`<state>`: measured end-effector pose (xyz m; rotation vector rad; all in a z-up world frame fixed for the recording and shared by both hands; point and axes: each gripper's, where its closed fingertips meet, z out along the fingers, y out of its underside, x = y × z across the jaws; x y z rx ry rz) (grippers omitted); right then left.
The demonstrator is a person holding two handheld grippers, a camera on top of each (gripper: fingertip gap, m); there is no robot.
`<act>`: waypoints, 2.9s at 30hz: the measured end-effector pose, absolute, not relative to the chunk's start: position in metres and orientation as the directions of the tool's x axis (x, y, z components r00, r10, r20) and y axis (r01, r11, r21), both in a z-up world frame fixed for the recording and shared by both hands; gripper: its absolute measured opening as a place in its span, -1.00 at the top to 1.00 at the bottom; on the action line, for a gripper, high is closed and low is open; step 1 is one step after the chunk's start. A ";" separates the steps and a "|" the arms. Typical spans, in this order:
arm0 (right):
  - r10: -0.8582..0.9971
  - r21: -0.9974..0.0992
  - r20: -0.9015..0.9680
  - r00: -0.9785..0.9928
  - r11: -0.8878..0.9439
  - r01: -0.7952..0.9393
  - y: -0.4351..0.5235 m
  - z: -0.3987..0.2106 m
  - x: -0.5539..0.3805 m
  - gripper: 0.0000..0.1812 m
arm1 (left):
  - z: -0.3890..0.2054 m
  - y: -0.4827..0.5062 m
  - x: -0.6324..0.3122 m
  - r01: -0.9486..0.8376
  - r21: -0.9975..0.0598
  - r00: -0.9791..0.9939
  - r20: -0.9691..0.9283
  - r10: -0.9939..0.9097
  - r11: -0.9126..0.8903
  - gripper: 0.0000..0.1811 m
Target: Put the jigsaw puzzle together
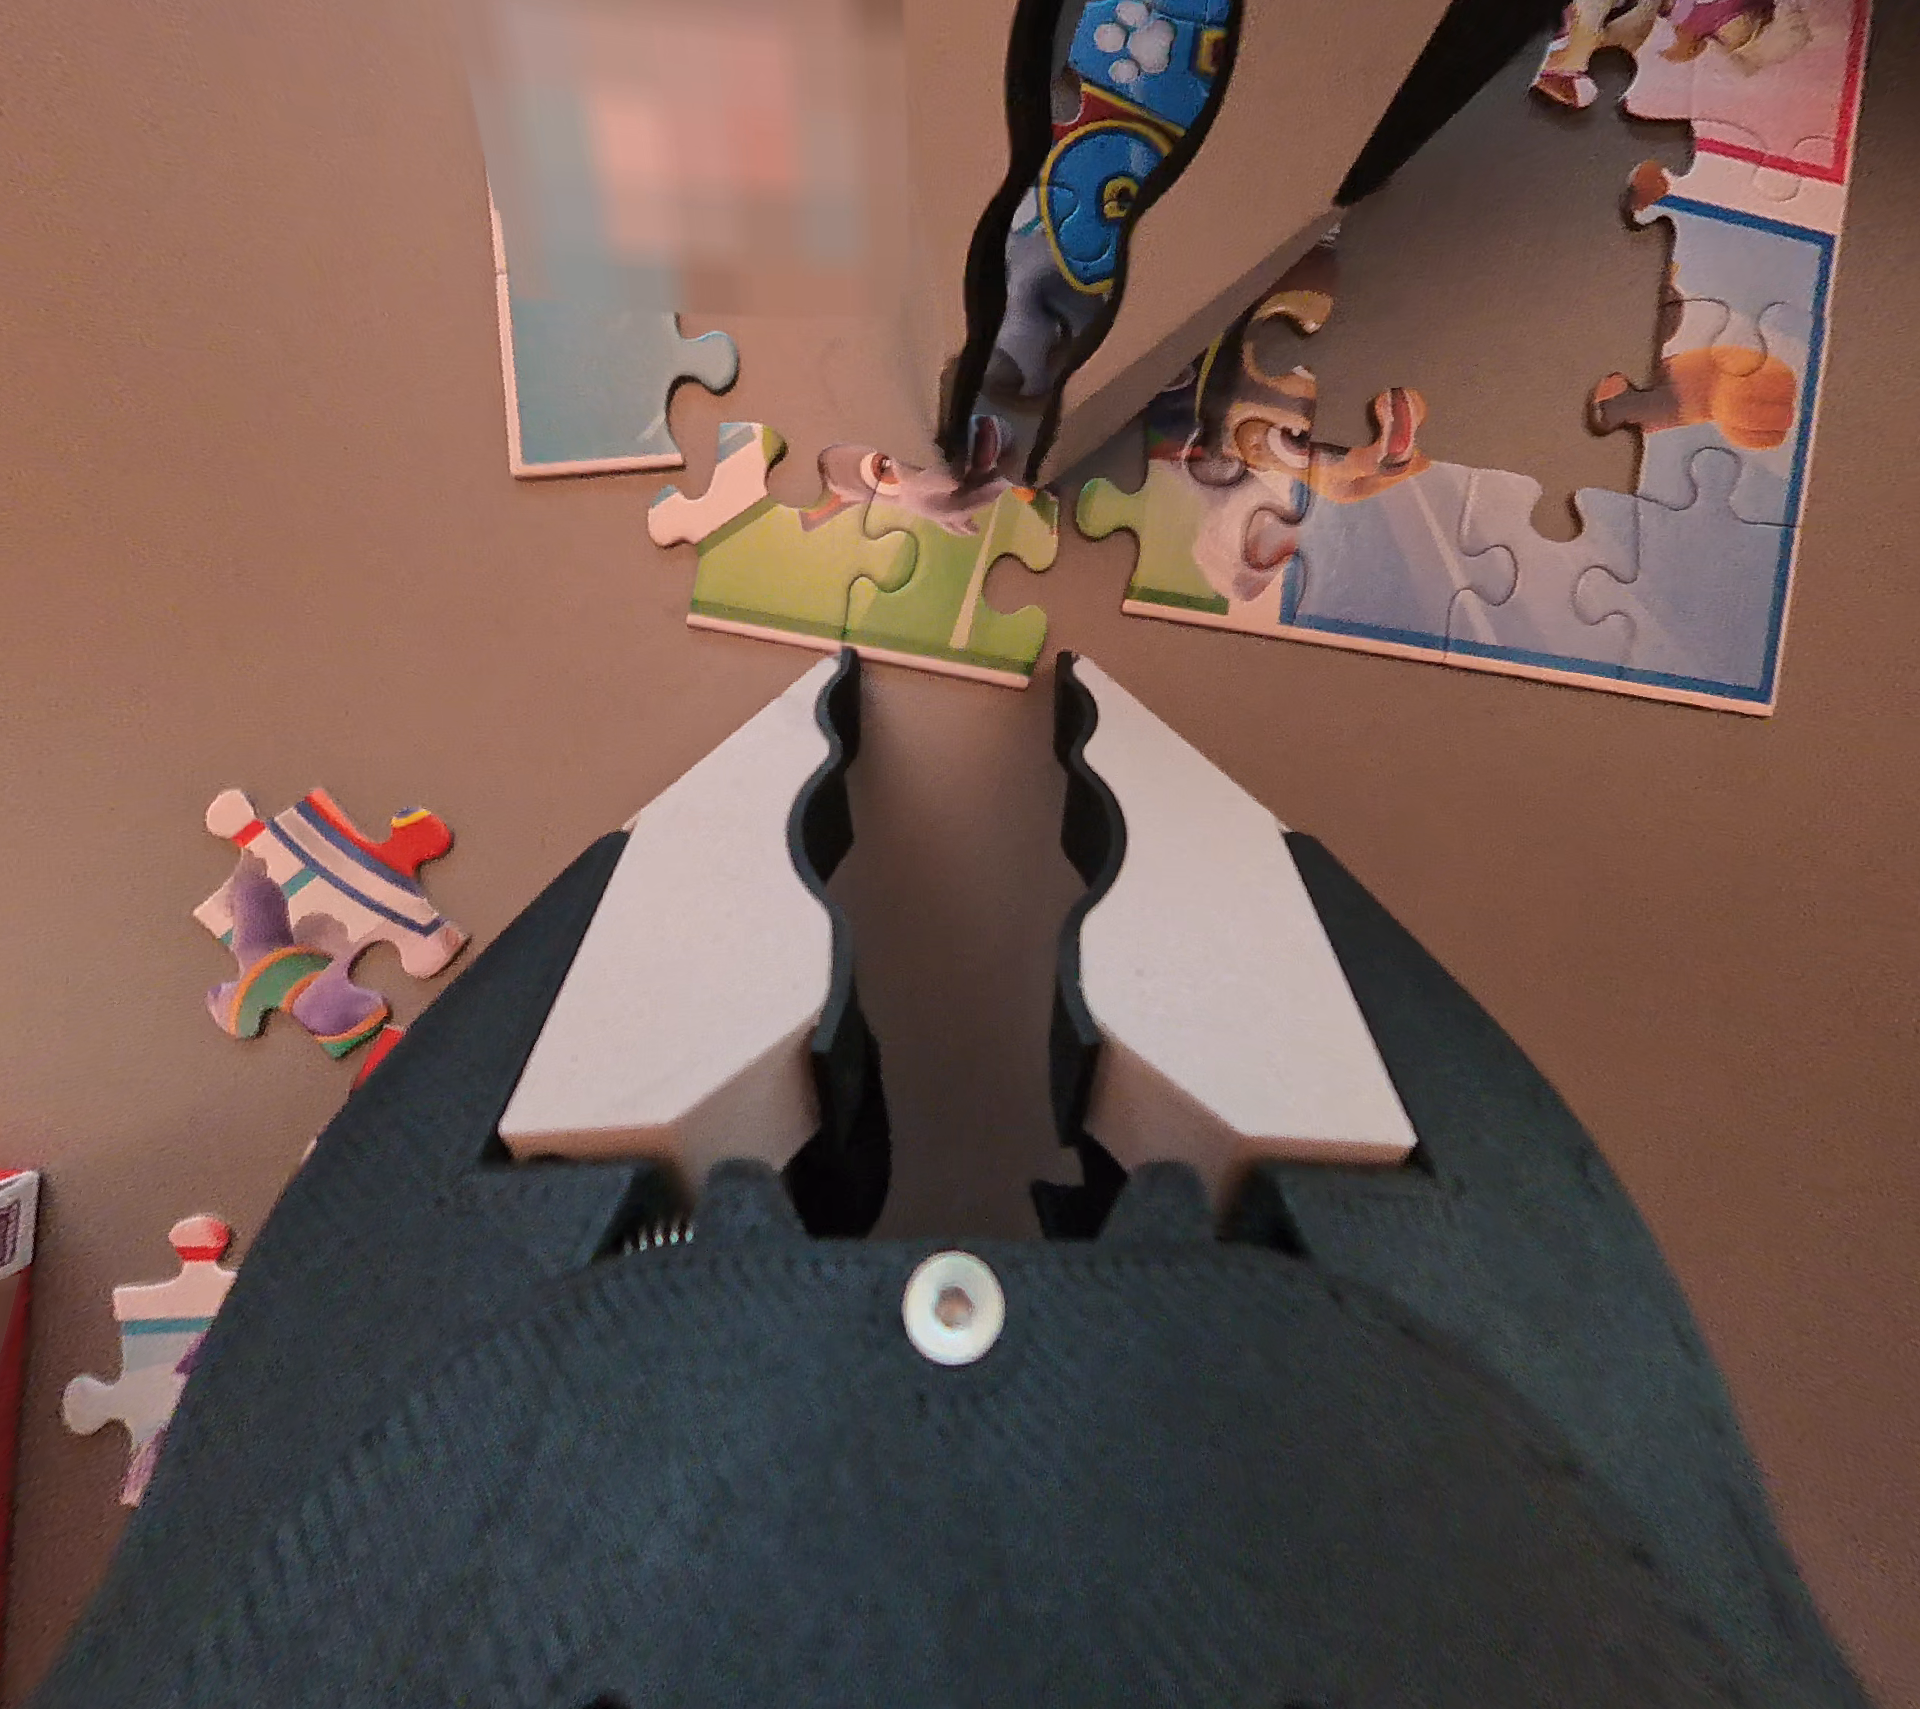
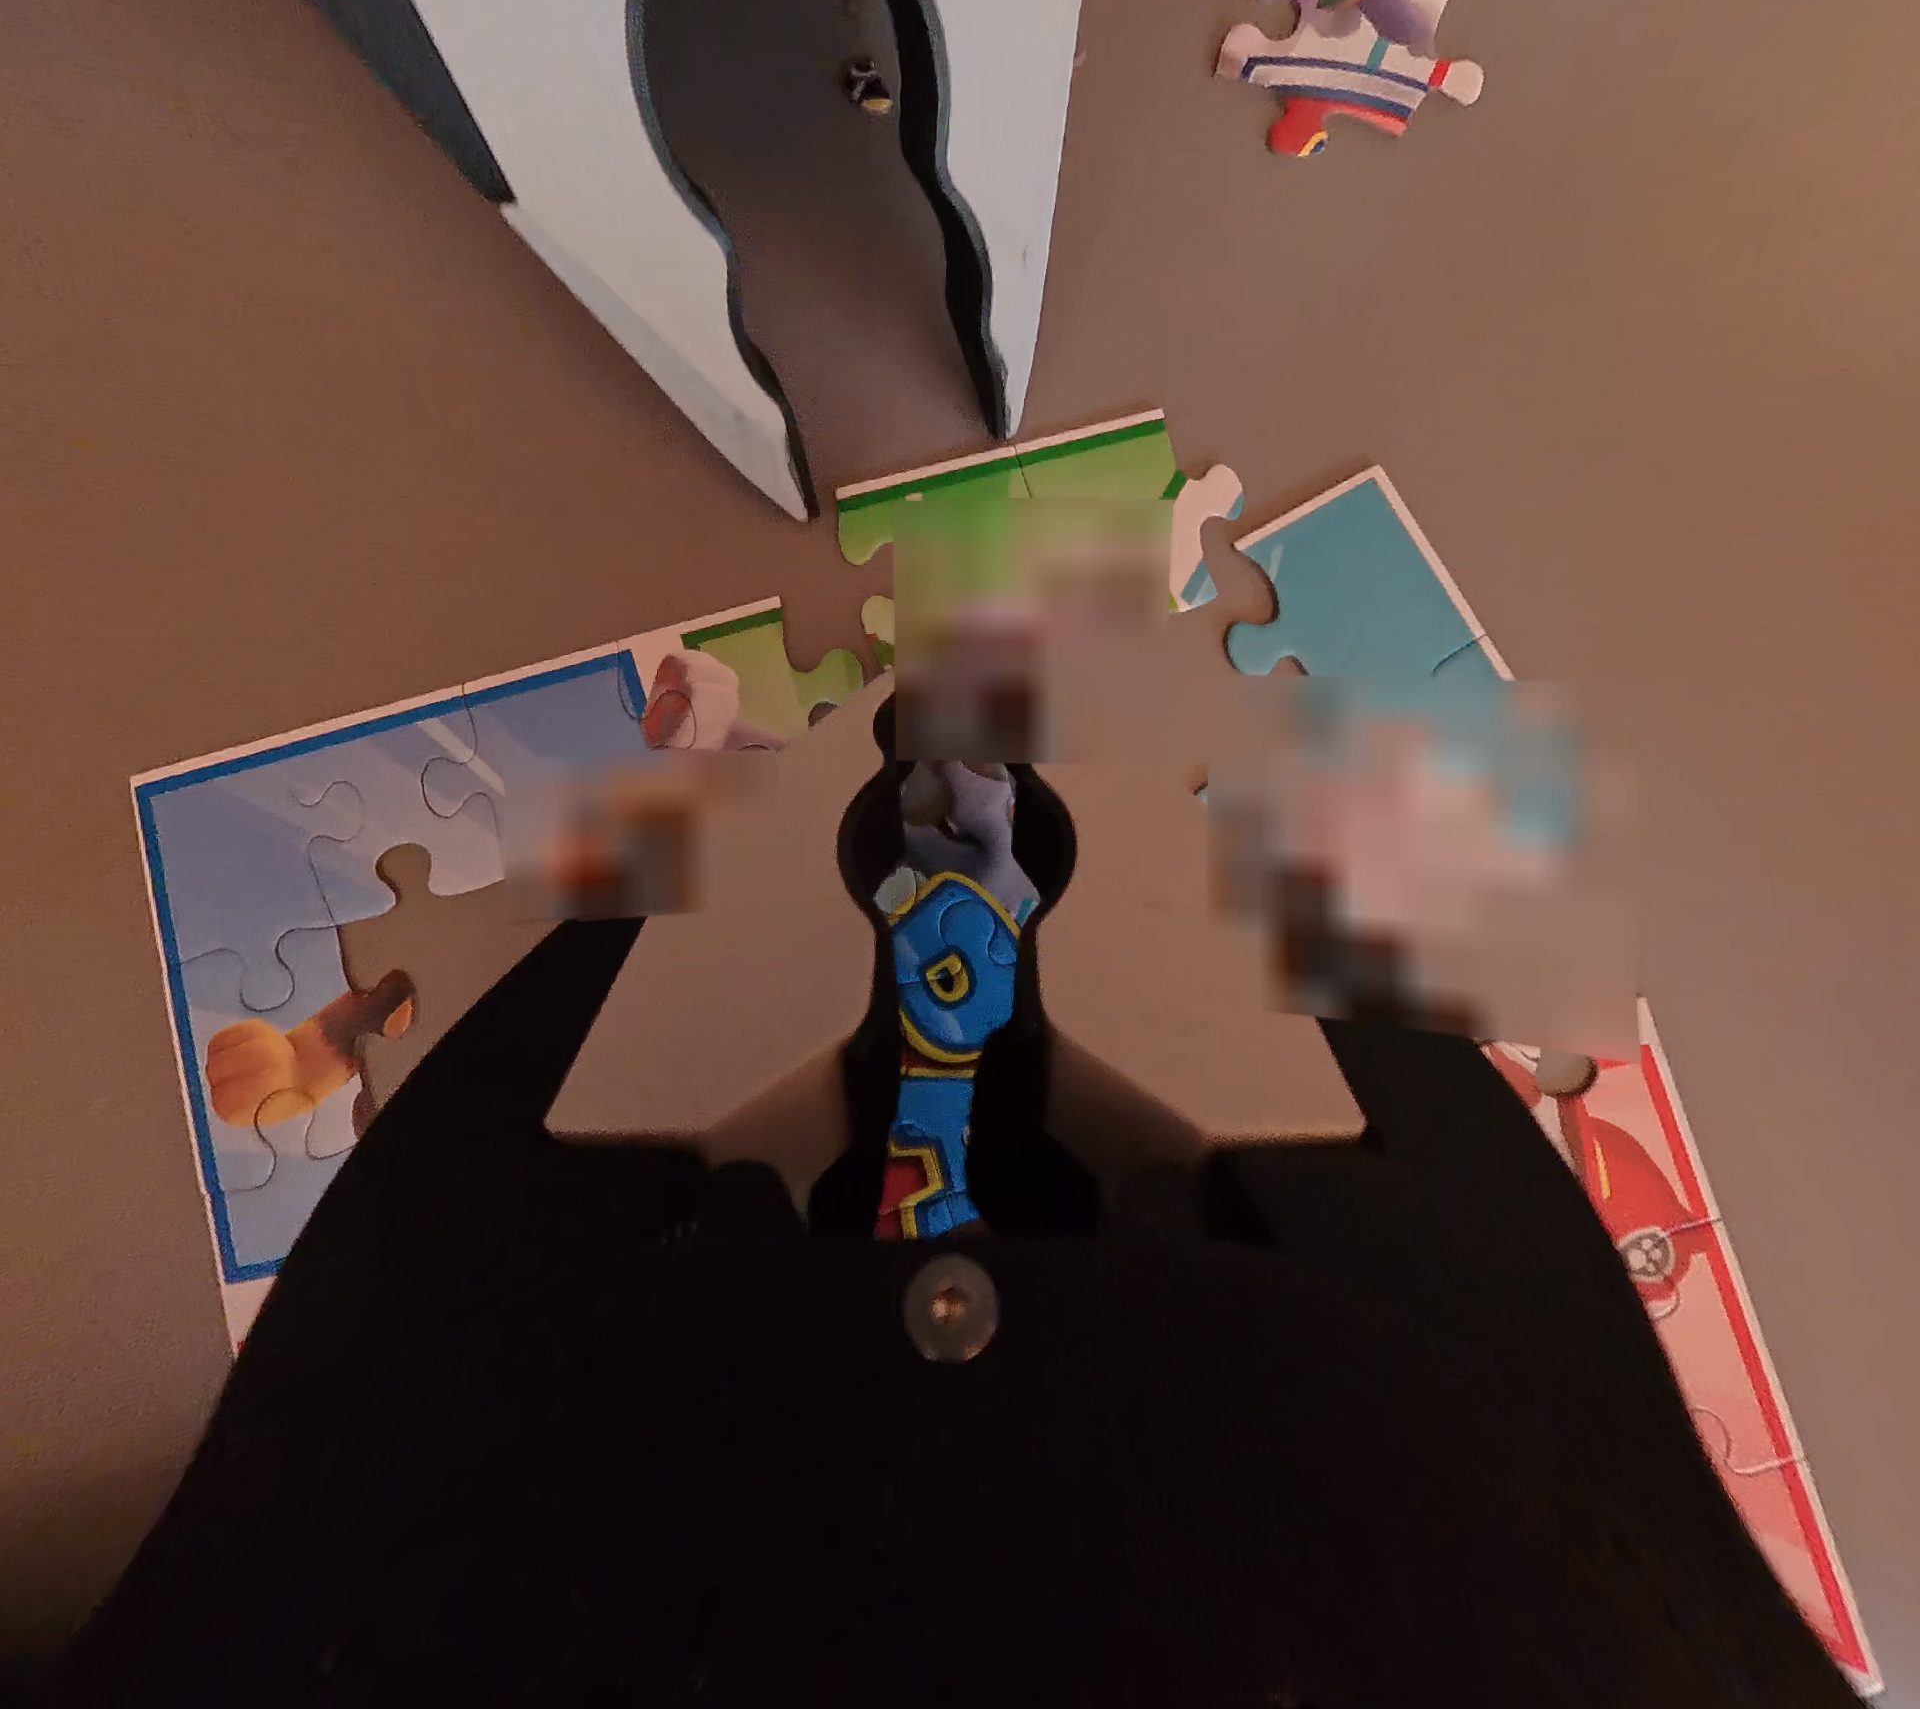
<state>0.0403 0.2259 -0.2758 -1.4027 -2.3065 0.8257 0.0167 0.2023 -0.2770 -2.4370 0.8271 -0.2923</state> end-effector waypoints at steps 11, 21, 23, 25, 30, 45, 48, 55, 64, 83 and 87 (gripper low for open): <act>0.876 -0.678 -0.062 -0.478 0.315 0.664 0.219 -0.270 0.037 0.98 | -0.277 0.201 0.030 -0.475 -0.604 0.801 0.004 -0.599 -0.640 0.76; 0.921 -0.643 -0.056 -0.386 0.263 0.720 0.237 -0.273 0.039 0.66 | -0.277 0.199 0.025 -0.454 -0.599 0.806 0.039 -0.591 -0.659 0.73; 0.915 -0.641 -0.102 -0.389 0.239 0.729 0.232 -0.275 0.036 0.61 | -0.277 0.199 0.026 -0.453 -0.600 0.807 0.038 -0.589 -0.659 0.72; 0.902 -0.645 -0.082 -0.423 0.276 0.712 0.225 -0.275 0.033 0.77 | -0.277 0.195 0.026 -0.465 -0.587 0.809 0.023 -0.588 -0.663 0.71; 0.856 -0.635 -0.077 -0.512 0.353 0.687 0.197 -0.275 0.028 0.88 | -0.272 0.177 0.018 -0.462 -0.595 0.823 -0.011 -0.568 -0.658 0.65; 0.825 -0.623 0.002 -0.565 0.443 0.645 0.096 -0.274 0.069 0.73 | -0.277 0.083 0.052 -0.524 -0.605 0.761 -0.017 -0.649 -0.599 0.64; 0.816 -0.656 0.054 -0.575 0.463 0.596 0.065 -0.274 0.090 0.64 | -0.277 0.068 0.064 -0.541 -0.614 0.740 -0.021 -0.672 -0.575 0.62; 0.828 -0.705 0.059 -0.558 0.430 0.564 0.021 -0.274 0.120 0.60 | -0.278 0.046 0.087 -0.591 -0.606 0.695 -0.046 -0.718 -0.533 0.63; 0.808 -0.643 0.380 -0.449 0.580 0.499 0.030 -0.287 0.133 0.35 | -0.277 0.021 0.114 -0.617 -0.625 0.638 -0.040 -0.769 -0.479 0.62; 0.677 -0.560 0.652 -0.343 0.734 0.384 0.018 -0.280 0.138 0.90 | -0.282 0.002 0.126 -0.722 -0.591 0.598 -0.269 -0.755 -0.361 0.58; 0.676 -0.562 0.653 -0.343 0.735 0.380 0.016 -0.277 0.139 0.91 | -0.281 0.008 0.121 -0.763 -0.565 0.587 -0.405 -0.701 -0.313 0.70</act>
